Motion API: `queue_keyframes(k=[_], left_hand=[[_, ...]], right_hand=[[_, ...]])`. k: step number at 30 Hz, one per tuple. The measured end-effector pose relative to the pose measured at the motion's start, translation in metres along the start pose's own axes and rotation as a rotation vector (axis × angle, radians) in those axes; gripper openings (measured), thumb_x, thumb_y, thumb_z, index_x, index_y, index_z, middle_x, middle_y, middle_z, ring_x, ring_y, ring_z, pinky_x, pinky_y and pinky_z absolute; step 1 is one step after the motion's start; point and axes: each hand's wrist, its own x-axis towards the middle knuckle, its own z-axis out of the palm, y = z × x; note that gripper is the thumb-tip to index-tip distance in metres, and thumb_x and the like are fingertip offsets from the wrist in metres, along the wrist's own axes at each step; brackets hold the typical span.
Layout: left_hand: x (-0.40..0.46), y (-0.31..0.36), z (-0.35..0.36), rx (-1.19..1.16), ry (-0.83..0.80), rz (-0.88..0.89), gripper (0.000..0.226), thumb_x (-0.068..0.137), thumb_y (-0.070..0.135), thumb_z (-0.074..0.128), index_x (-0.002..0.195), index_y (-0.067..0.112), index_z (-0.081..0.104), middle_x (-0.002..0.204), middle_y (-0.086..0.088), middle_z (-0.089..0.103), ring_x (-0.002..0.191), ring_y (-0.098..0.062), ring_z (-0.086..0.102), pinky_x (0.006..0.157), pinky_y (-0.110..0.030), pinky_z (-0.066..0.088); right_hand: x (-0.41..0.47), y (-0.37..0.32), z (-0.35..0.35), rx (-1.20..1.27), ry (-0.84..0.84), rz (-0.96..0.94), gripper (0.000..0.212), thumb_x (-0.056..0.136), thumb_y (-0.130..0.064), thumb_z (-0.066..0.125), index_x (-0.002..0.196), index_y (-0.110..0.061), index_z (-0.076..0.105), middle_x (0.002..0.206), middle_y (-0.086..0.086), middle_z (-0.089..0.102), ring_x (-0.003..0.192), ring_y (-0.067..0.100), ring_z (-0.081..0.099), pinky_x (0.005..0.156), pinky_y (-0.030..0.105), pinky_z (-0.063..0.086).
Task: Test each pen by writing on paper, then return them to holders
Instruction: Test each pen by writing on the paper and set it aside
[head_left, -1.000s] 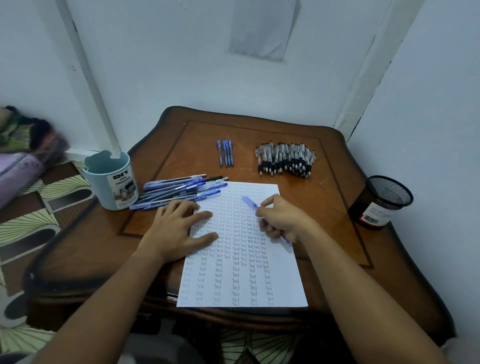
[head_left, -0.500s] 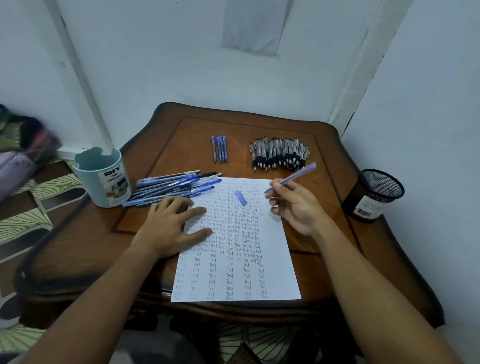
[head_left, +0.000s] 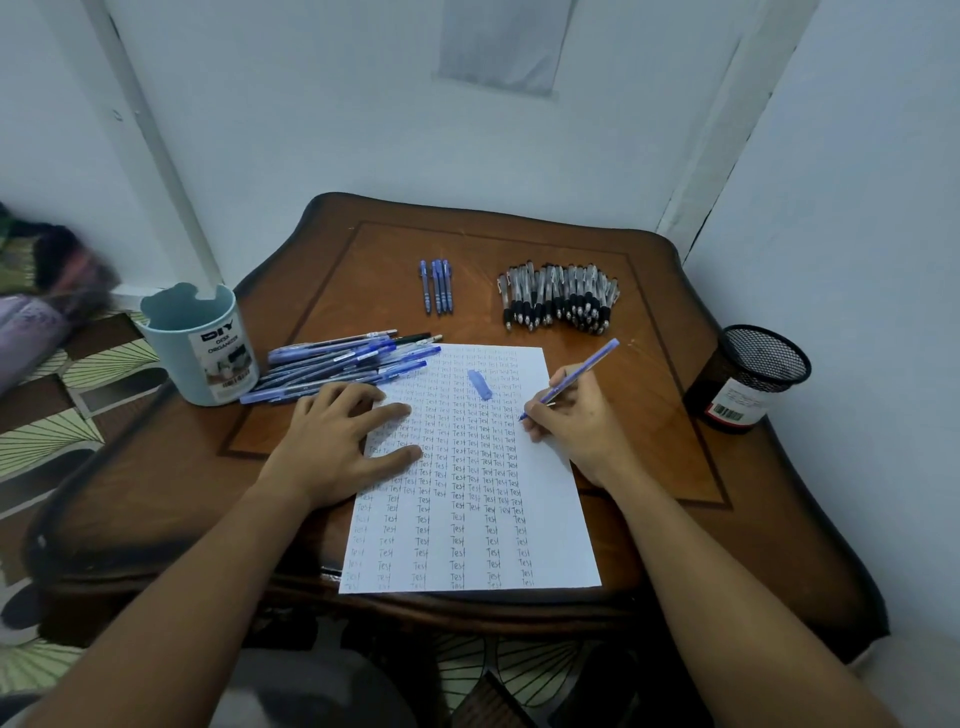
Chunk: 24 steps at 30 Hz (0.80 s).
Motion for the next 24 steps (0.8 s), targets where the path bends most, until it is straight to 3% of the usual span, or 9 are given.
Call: queue_keyframes(k=[10,18,21,24], left_hand=[[0.000,0.001,-0.001,-0.003,-0.008,0.001,0.081,0.075,0.092,0.019,0.133,0.049,0.054,0.134,0.016,0.044,0.130,-0.012,0.030,0.103,-0.040,0.025],[-0.001,0.001,-0.002,-0.008,-0.007,-0.001,0.080,0.074,0.092,0.020,0.133,0.049,0.054,0.135,0.016,0.044,0.131,-0.011,0.029,0.104,-0.041,0.023],[-0.002,0.001,-0.001,-0.012,-0.005,0.004,0.079,0.075,0.091,0.022,0.133,0.048,0.055,0.134,0.015,0.045,0.130,-0.011,0.030,0.104,-0.041,0.023],[-0.001,0.000,-0.001,-0.002,-0.014,0.005,0.078,0.076,0.091,0.022,0.134,0.049,0.053,0.135,0.016,0.044,0.130,-0.011,0.029,0.104,-0.041,0.023]], right_hand=[[-0.004,0.004,0.000,-0.082,0.014,-0.053,0.028,0.091,0.004,0.065,0.098,-0.011,0.043,0.088,0.030,0.066,0.066,0.026,0.067,0.061,0.031,0.057],[0.000,0.011,0.004,-0.167,0.055,-0.077,0.029,0.092,0.001,0.066,0.099,-0.016,0.044,0.078,0.012,0.069,0.070,0.031,0.071,0.068,0.043,0.060],[-0.001,0.010,0.003,-0.169,0.047,-0.072,0.028,0.092,0.003,0.065,0.099,-0.014,0.044,0.083,0.020,0.067,0.068,0.026,0.070,0.065,0.038,0.060],[-0.001,0.010,0.001,-0.095,0.058,-0.057,0.028,0.091,0.004,0.066,0.097,-0.013,0.045,0.081,0.021,0.069,0.067,0.030,0.069,0.068,0.042,0.060]])
